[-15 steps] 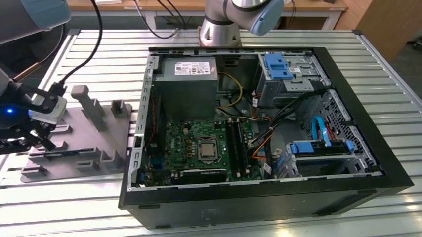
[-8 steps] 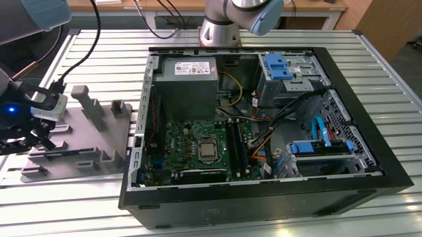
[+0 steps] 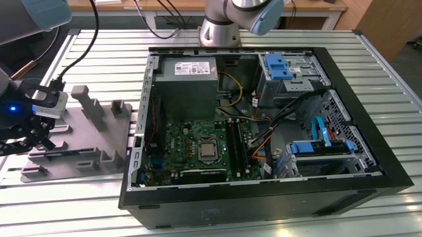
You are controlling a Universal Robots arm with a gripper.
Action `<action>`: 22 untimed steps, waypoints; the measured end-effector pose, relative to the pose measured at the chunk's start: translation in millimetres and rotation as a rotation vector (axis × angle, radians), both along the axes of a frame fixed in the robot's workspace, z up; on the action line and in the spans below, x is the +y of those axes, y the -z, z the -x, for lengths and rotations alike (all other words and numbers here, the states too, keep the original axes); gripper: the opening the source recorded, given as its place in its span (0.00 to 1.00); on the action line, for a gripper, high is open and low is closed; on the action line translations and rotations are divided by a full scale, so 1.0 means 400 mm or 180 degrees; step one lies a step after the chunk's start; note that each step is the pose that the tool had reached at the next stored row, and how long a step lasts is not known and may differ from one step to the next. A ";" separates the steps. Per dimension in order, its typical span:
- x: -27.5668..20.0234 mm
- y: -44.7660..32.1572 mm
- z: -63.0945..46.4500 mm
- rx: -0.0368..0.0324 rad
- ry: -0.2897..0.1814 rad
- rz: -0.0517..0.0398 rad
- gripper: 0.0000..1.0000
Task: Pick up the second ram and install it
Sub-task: 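Pick up the second ram and move it above second insertion slot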
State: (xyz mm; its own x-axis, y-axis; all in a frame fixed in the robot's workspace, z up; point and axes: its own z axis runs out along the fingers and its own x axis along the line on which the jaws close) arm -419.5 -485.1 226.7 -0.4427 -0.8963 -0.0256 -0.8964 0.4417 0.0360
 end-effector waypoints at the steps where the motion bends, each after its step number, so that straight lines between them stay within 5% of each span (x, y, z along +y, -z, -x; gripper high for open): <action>1: 0.000 0.000 0.000 0.0000 -0.0029 0.0000 0.10; 22: 0.000 0.000 0.000 0.0000 -0.0598 0.0000 0.10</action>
State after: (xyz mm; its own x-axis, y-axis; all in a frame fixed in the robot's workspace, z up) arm -419.6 -485.1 226.6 -0.2675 -0.9632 -0.0255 -0.9631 0.2665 0.0361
